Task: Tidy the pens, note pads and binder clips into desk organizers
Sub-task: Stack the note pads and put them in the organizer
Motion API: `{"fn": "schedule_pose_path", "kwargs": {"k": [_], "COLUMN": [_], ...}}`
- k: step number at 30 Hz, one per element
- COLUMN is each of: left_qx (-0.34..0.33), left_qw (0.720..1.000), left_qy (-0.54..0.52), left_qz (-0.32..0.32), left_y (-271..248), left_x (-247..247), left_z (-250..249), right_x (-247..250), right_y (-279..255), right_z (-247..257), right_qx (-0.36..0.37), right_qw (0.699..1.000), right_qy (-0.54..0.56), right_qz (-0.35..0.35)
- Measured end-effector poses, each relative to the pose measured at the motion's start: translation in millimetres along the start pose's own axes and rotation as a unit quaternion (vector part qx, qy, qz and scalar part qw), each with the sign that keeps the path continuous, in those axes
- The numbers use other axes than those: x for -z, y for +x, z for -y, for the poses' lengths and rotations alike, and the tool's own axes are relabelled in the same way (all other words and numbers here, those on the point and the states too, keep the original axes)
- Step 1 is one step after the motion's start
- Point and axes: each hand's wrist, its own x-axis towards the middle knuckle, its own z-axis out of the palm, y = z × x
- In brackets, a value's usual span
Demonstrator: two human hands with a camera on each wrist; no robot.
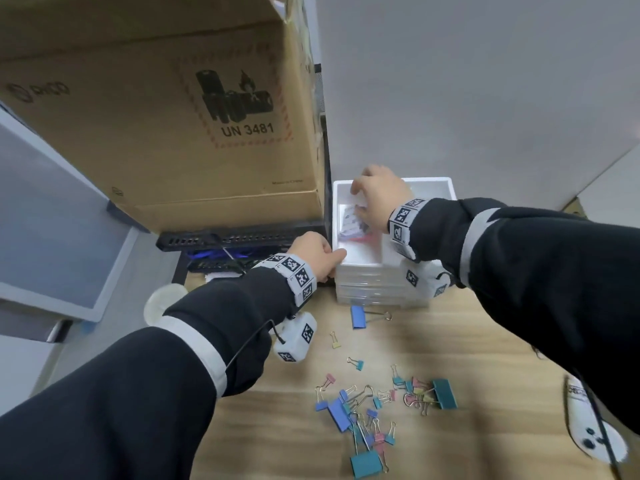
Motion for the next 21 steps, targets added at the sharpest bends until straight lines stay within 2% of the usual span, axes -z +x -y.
{"fn": "schedule_pose_path", "kwargs": {"k": [6,10,14,21], "left_qx": [-0.015,-0.020,-0.029,-0.030], "left_qw": [1.000,1.000,0.999,0.999], "left_qy": [0.012,0.014,0.019,0.005], "left_qz": [0.006,0.017,0.014,0.011], "left_y": [6,6,4,5], "left_x": [-1,0,0,-2], "left_z": [4,3,3,6], "right_x": [-10,-12,-17,-24], "right_y": [-17,-17,-13,-15], "right_z": [5,8,7,6], "right_qx": [0.052,0.052,0.047,0.054], "right_qw": [0.981,0.971,0.962,0.956], "right_qy": [-0.180,-0.224,-0.228,-0.272], "right_qz": [0.057,0.072,0.139,0.097]}}
